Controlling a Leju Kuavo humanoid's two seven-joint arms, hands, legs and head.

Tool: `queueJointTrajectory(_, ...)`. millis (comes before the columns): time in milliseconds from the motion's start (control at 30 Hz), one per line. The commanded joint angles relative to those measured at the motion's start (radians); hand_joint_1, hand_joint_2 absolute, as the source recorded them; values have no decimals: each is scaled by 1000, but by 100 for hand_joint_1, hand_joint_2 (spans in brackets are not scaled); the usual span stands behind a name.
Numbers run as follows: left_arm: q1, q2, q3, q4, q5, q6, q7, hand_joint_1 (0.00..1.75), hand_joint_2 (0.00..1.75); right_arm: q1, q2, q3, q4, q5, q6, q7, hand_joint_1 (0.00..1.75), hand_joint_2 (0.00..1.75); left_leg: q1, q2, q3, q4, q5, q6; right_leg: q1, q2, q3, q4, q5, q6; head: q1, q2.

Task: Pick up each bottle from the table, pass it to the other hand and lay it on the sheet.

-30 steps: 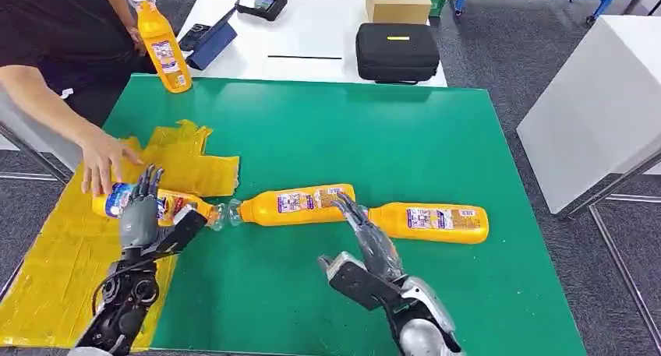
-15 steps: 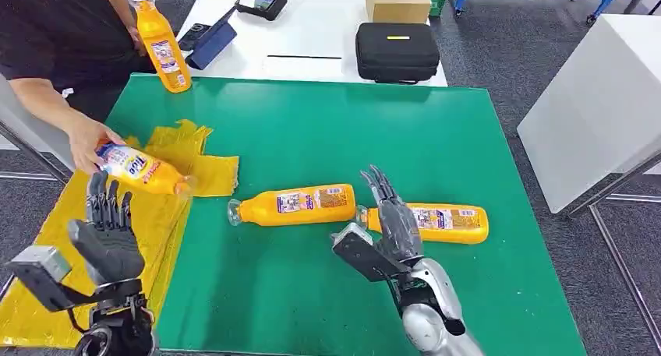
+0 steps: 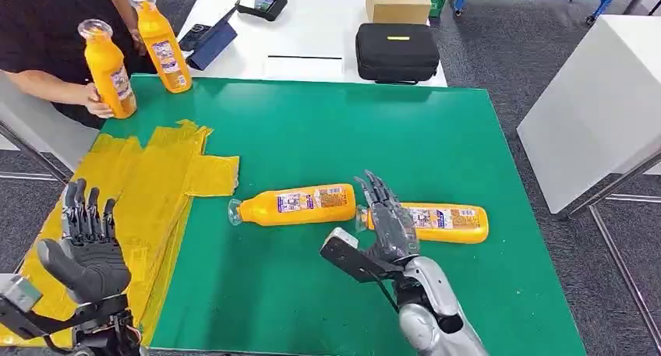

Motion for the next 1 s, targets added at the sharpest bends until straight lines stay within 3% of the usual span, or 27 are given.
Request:
queueJointTrajectory(33, -62, 30, -22, 52, 1, 26, 0, 0, 0, -151, 63, 81, 197, 37, 47, 22, 0, 175, 0, 2, 4, -1, -1, -1, -1, 3, 3, 0, -1, -1, 0, 0)
queueJointTrajectory(233, -59, 31, -24, 50, -4, 30, -2, 0, 0, -150, 59, 79, 199, 39, 51, 21, 0, 175, -1, 0, 5, -1, -1, -1, -1, 1, 4, 0, -1, -1, 0, 0)
queueJointTrajectory(867, -204, 4, -100, 119, -16, 80, 5, 0, 0, -494, 163, 49, 717, 99, 118, 63, 0, 175, -1, 0, 3, 0, 1, 0, -1, 1, 2, 1, 0, 0, 0, 0)
queueJointTrajectory(1000, -214, 5, -102, 125, -9, 80, 5, 0, 0, -522, 171, 40, 761, 92, 126, 62, 0, 175, -1, -1, 5, 0, 0, -1, -2, 1, 4, 2, -1, -1, 0, 0)
